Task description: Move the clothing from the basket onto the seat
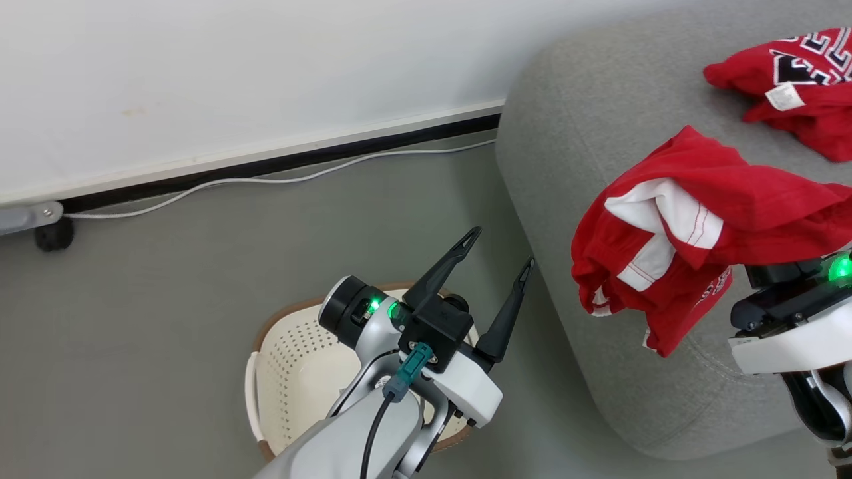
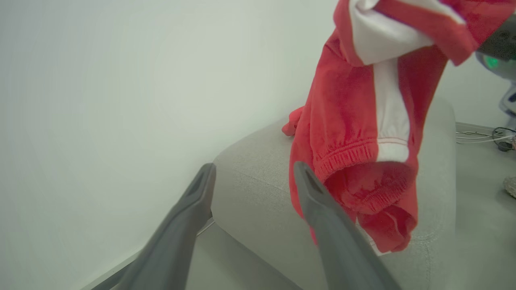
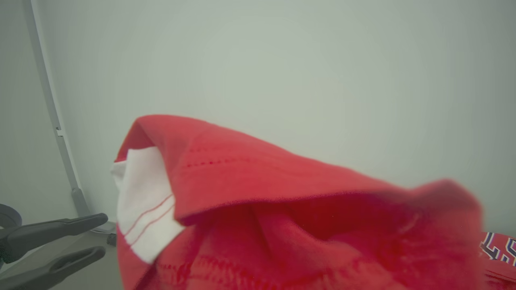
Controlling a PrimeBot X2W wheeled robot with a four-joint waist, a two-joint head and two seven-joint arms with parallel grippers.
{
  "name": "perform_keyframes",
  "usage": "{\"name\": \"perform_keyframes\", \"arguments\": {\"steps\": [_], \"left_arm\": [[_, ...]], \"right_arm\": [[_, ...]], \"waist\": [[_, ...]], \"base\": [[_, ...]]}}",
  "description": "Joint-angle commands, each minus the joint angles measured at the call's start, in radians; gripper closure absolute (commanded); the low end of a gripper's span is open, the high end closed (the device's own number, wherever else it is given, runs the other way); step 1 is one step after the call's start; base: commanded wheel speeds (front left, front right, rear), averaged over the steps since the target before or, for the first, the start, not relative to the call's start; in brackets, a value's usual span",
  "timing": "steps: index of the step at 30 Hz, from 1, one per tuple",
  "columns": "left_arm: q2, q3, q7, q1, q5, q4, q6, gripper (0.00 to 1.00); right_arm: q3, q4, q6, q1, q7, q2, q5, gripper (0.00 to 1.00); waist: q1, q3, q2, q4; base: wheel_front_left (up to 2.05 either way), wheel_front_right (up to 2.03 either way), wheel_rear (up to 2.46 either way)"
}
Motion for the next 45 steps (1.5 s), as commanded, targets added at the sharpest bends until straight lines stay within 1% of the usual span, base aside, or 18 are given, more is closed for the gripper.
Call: {"name": "perform_keyframes", "arguments": {"steps": [1, 11, 16, 17, 21, 26, 30, 33, 39, 45], "left_arm": [[0.002, 0.042, -0.005, -0.001, 0.016, -0.015, -0.011, 0.00], [0.002, 0.092, -0.005, 0.033, 0.027, 0.011, -0.066, 0.00], [0.002, 0.116, -0.005, 0.051, 0.025, 0.019, -0.083, 0.00], [0.002, 0.116, -0.005, 0.051, 0.025, 0.019, -0.083, 0.00], [0.002, 0.124, -0.005, 0.063, 0.024, 0.009, -0.093, 0.00], [0.002, 0.091, -0.005, 0.059, -0.005, 0.003, -0.112, 0.00], [0.002, 0.074, -0.005, 0.042, -0.016, 0.005, -0.109, 0.00], [0.002, 0.053, -0.005, 0.026, -0.016, 0.008, -0.101, 0.00], [0.002, -0.005, -0.005, -0.008, 0.008, 0.030, -0.071, 0.00], [0.002, -0.082, -0.005, -0.070, 0.017, 0.048, -0.034, 0.00]], "right_arm": [[-0.007, -0.021, 0.003, -0.010, -0.006, -0.024, 0.004, 1.00], [-0.045, -0.002, 0.003, -0.021, -0.006, -0.033, 0.013, 1.00], [-0.067, 0.001, 0.003, -0.034, -0.006, -0.047, 0.017, 1.00], [-0.067, 0.001, 0.003, -0.034, -0.006, -0.047, 0.017, 1.00], [-0.091, -0.002, 0.003, -0.036, -0.006, -0.063, 0.013, 1.00], [-0.177, -0.013, 0.003, 0.003, -0.006, -0.087, 0.017, 1.00], [-0.219, -0.020, 0.003, 0.037, -0.006, -0.097, 0.021, 1.00], [-0.237, -0.001, 0.003, 0.027, -0.006, -0.120, 0.019, 1.00], [-0.221, 0.071, 0.003, -0.092, -0.006, -0.190, -0.001, 1.00], [-0.237, 0.164, 0.003, -0.238, -0.006, -0.261, -0.010, 1.00]], "waist": [[0.0000, -0.006, 0.0000, -0.058], [0.0000, -0.014, 0.0000, -0.220], [0.0000, -0.022, 0.0000, -0.302], [0.0000, -0.022, 0.0000, -0.302], [0.0000, -0.026, 0.0000, -0.353], [0.0000, -0.012, 0.0000, -0.370], [0.0000, 0.013, 0.0000, -0.375], [0.0000, 0.045, 0.0000, -0.377], [0.0000, 0.134, 0.0000, -0.379], [0.0000, 0.250, 0.0000, -0.338]], "base": [[0.00, 0.00, 0.00], [0.00, 0.00, 0.00], [0.00, 0.00, 0.00], [0.00, 0.00, 0.00], [0.00, 0.00, 0.00], [0.00, 0.00, 0.00], [0.00, 0.00, 0.00], [0.00, 0.00, 0.00], [0.00, 0.00, 0.00], [0.00, 0.00, 0.00]]}}
